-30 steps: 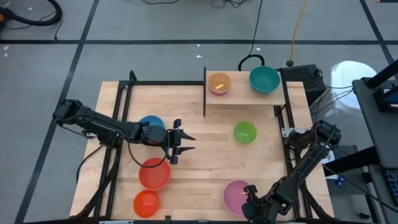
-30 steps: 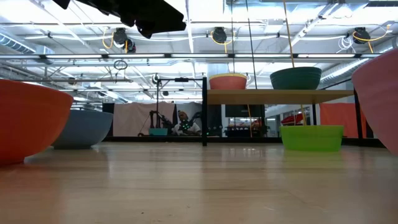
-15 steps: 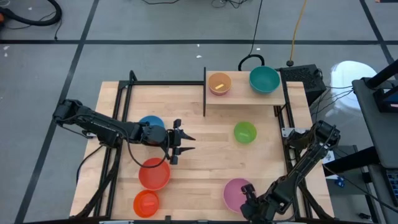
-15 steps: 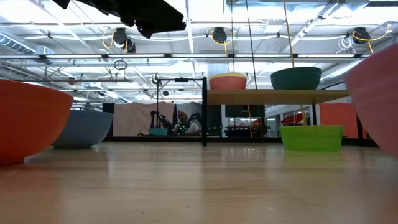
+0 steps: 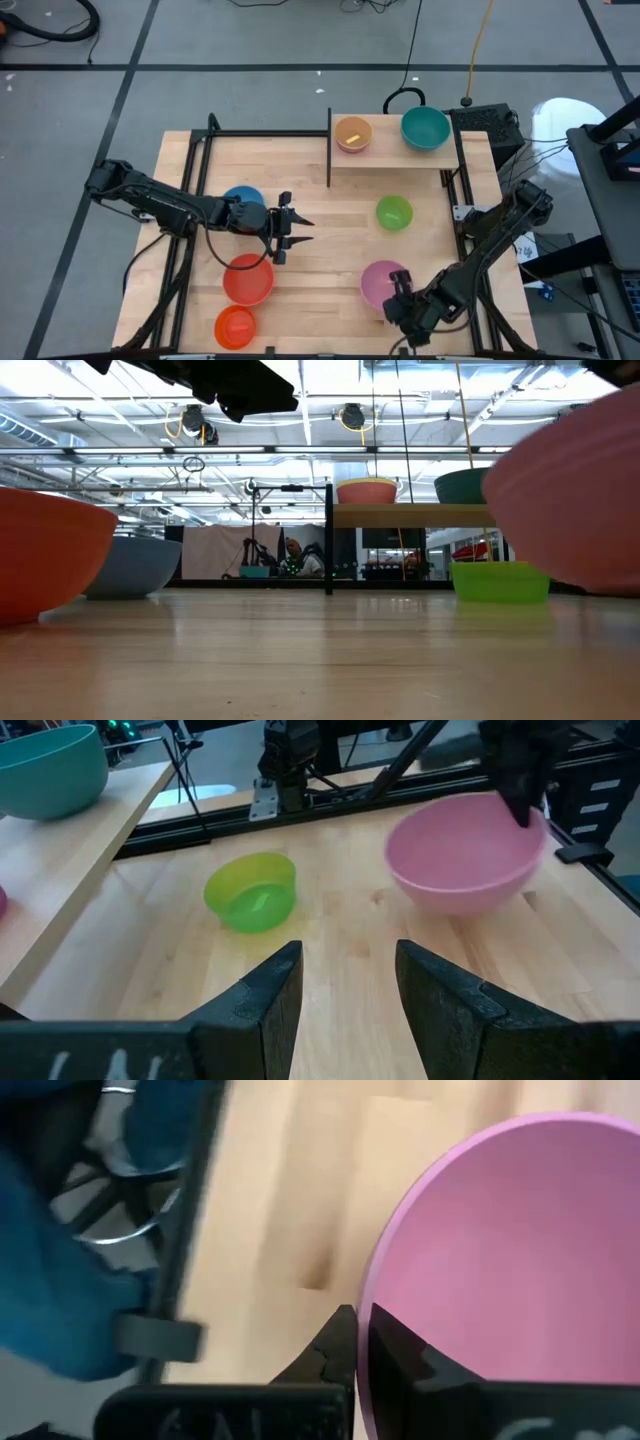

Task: Place and stack bowls onto a shelf
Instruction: Stack the large pink bowl on top of the large green bowl on the shelf

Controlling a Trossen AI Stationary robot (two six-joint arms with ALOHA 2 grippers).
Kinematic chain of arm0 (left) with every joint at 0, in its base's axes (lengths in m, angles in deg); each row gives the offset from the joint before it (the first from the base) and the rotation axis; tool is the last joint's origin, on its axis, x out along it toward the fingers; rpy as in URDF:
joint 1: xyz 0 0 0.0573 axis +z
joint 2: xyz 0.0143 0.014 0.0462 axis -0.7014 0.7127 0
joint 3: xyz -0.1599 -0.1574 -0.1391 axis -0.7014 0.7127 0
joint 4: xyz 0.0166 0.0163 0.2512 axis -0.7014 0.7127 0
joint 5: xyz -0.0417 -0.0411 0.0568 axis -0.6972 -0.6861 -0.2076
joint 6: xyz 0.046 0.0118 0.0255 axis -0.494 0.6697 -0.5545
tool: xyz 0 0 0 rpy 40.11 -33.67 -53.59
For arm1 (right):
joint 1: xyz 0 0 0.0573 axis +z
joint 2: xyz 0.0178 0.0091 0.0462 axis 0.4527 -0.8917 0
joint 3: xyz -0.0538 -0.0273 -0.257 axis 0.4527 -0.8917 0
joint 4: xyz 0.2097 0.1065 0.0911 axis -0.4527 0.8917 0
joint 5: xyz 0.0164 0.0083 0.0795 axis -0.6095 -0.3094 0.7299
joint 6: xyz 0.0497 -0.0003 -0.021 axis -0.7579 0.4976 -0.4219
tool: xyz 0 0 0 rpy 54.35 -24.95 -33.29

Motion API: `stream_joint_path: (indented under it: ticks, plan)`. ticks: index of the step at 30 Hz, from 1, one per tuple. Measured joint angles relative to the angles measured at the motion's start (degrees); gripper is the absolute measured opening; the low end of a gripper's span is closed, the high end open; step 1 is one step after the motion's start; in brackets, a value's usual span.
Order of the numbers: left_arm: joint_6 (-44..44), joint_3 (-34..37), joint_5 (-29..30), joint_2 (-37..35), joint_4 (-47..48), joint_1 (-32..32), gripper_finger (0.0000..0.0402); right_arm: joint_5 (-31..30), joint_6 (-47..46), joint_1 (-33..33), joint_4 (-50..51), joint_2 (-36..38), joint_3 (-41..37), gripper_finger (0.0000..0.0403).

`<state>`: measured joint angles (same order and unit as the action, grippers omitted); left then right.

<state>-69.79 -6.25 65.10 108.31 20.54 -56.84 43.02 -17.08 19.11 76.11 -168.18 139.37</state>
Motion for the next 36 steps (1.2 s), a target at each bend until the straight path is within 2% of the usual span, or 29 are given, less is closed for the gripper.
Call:
stream_joint_path:
  ticks: [6, 17, 31, 36]
  plan:
    - [0.02, 0.0, 0.0, 0.07, 0.0, 0.0, 0.0168, -1.63, 0.59, -3.78, 6.44, 2.71, 1.77, 0.0001]
    - [1.76, -0.02, 0.04, 4.81, -1.54, 0.0, 0.0168, -6.43, 0.58, -12.28, 32.68, 2.89, 18.59, 0.0]
    - [2.96, -0.02, 0.02, 7.69, -3.52, -1.33, 0.0168, -7.61, 14.49, -27.18, 49.09, 2.89, 33.45, 0.0]
    - [2.78, -0.02, 0.02, 7.69, -3.54, -1.33, 0.0168, -7.59, 21.84, -33.41, 49.42, 4.76, 34.84, 0.0]
